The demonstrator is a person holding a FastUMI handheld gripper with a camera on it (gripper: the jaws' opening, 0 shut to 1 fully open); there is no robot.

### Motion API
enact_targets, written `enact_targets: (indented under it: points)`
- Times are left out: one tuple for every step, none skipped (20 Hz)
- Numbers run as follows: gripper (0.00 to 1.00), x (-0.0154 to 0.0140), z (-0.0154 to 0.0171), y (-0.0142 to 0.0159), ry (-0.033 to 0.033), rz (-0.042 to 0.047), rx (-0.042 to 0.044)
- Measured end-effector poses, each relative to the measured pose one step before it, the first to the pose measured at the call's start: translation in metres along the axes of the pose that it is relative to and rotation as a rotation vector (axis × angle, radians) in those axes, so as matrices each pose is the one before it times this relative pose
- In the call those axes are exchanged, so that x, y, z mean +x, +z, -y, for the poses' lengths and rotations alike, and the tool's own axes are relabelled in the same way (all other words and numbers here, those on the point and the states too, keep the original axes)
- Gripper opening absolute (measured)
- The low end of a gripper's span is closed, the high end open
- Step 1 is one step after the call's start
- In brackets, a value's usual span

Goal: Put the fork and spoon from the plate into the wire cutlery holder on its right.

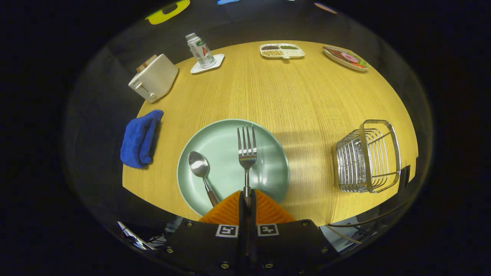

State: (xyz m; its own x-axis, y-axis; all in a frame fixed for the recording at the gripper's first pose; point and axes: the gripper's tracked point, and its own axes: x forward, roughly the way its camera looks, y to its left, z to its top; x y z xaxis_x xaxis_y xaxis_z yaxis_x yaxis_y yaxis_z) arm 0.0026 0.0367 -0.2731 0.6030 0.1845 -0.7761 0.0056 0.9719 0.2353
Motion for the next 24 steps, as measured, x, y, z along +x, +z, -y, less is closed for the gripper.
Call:
enact_targets:
  points:
    - [0.04, -0.00604, 0.00279, 0.00481, -0.00021, 0.01347, 0.01334]
    - [0.04, -0.00750, 0.00308, 0.00599, -0.00258, 0.01437, 0.01229]
    - [0.04, -0.00742, 0.00431, 0.00523, -0.00497, 0.01479, 0.01368]
    - [0.04, -0.00807, 0.00474, 0.00623, -0.00519, 0.01454, 0.01312]
    - [0.04, -0.00793, 0.00668, 0.00517, -0.00810, 0.01507, 0.01317]
    - [0.04, -0.00751, 0.00716, 0.00493, -0.01388, 0.00982, 0.01308]
    - [0.04, -0.00729, 0.00864, 0.00335, -0.01466, 0.01040, 0.01426]
    - [0.04, -0.00737, 0.00870, 0.00335, -0.01316, 0.00947, 0.01562]
    - [0.04, -0.00512, 0.00966, 0.00107, -0.01583, 0.00436, 0.01460]
    - [0.04, -0.00559, 0.00941, 0.00025, -0.01898, 0.00026, 0.01378]
    - [0.04, -0.00311, 0.01013, -0.00184, -0.01872, -0.00299, 0.01444]
    - [0.04, -0.00312, 0.00904, -0.00191, -0.01379, -0.00322, 0.01436]
    - [0.04, -0.00230, 0.00961, -0.00314, -0.01542, -0.00455, 0.01502]
    - [0.04, -0.00148, 0.00950, -0.00355, -0.01870, -0.00752, 0.01525]
    - [0.04, 0.00007, 0.00911, -0.00494, -0.01695, -0.00858, 0.01738]
    - [0.04, -0.00044, 0.00772, -0.00300, -0.01329, -0.01246, 0.01789]
    - [0.04, 0.00010, 0.00662, -0.00425, -0.01099, -0.01184, 0.01636]
    - [0.04, 0.00098, 0.00577, -0.00269, -0.01013, -0.01448, 0.01259]
    - [0.04, 0.00106, 0.00559, -0.00261, -0.00940, -0.01644, 0.00894]
    - [0.04, 0.00083, 0.00526, -0.00192, -0.01317, -0.02215, 0.00686]
    - [0.04, 0.00176, 0.00329, -0.00267, -0.01331, -0.02769, 0.00318]
    - [0.04, 0.00141, 0.00259, -0.00029, -0.01052, -0.01784, 0.00809]
    - [0.04, 0.00124, 0.00177, -0.00010, -0.00439, -0.02045, 0.00518]
    - [0.04, 0.00012, -0.00080, 0.00052, 0.00448, -0.01734, 0.00384]
